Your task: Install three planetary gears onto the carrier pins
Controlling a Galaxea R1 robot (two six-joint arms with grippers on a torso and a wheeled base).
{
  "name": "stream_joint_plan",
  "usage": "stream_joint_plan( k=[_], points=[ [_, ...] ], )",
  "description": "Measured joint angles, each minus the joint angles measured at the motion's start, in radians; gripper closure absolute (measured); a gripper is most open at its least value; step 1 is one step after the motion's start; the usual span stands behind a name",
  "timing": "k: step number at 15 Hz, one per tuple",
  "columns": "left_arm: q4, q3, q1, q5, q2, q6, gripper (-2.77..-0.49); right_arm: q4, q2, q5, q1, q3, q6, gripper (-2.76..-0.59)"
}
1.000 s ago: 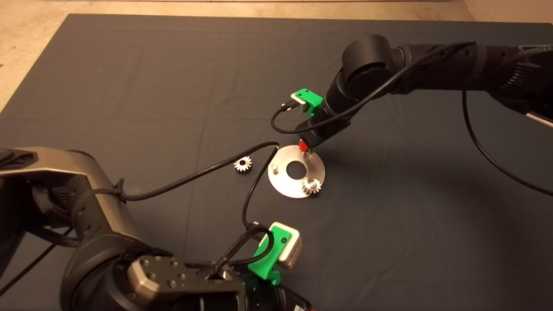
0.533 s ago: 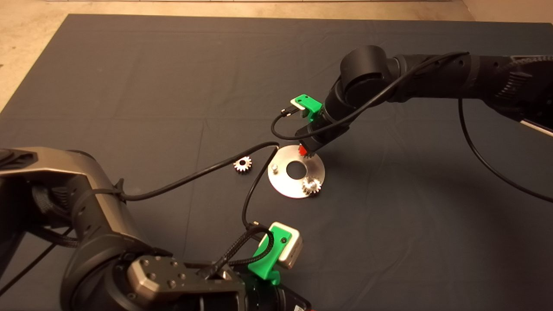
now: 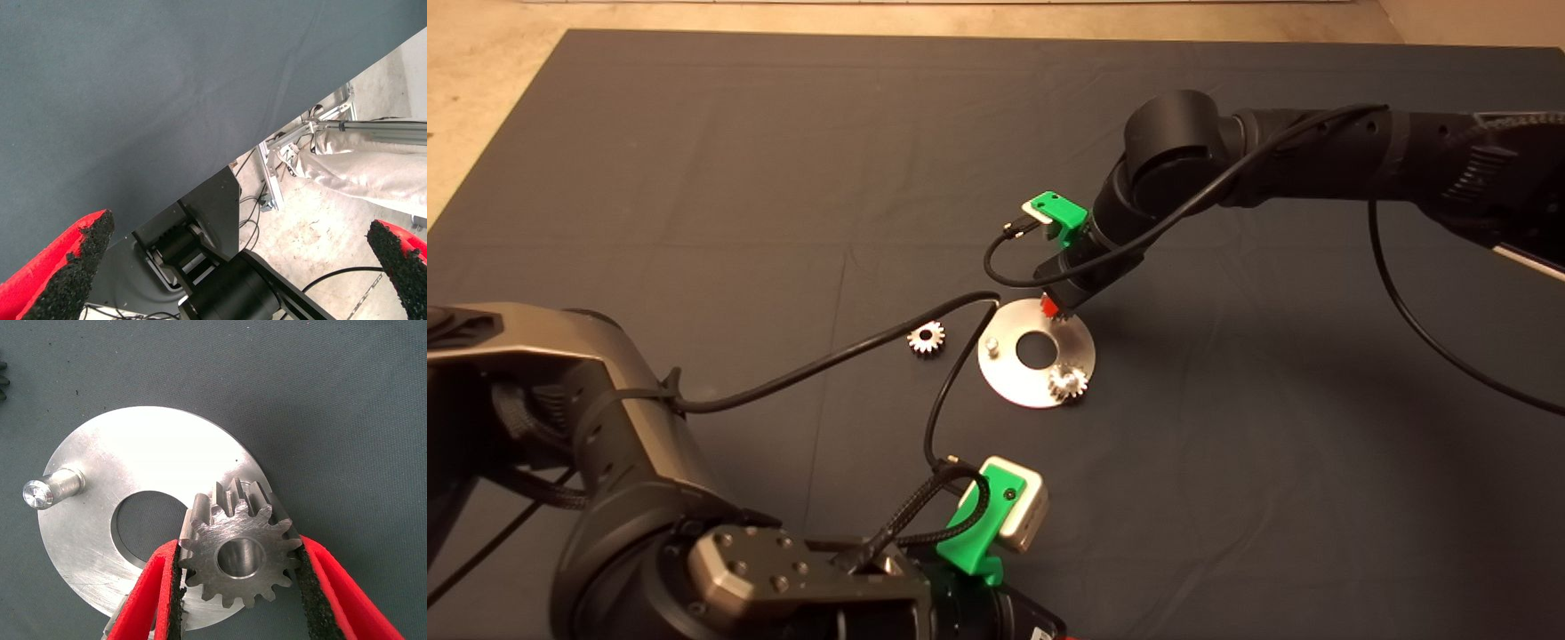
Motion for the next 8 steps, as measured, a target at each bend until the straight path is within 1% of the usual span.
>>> stream_joint_plan(
  k=[8],
  points=[
    [0.000,0.000,0.000,0.000,0.000,0.000,-2.75,-0.002,0.000,0.000,-0.001,0.000,-0.003,-0.99]
  ],
)
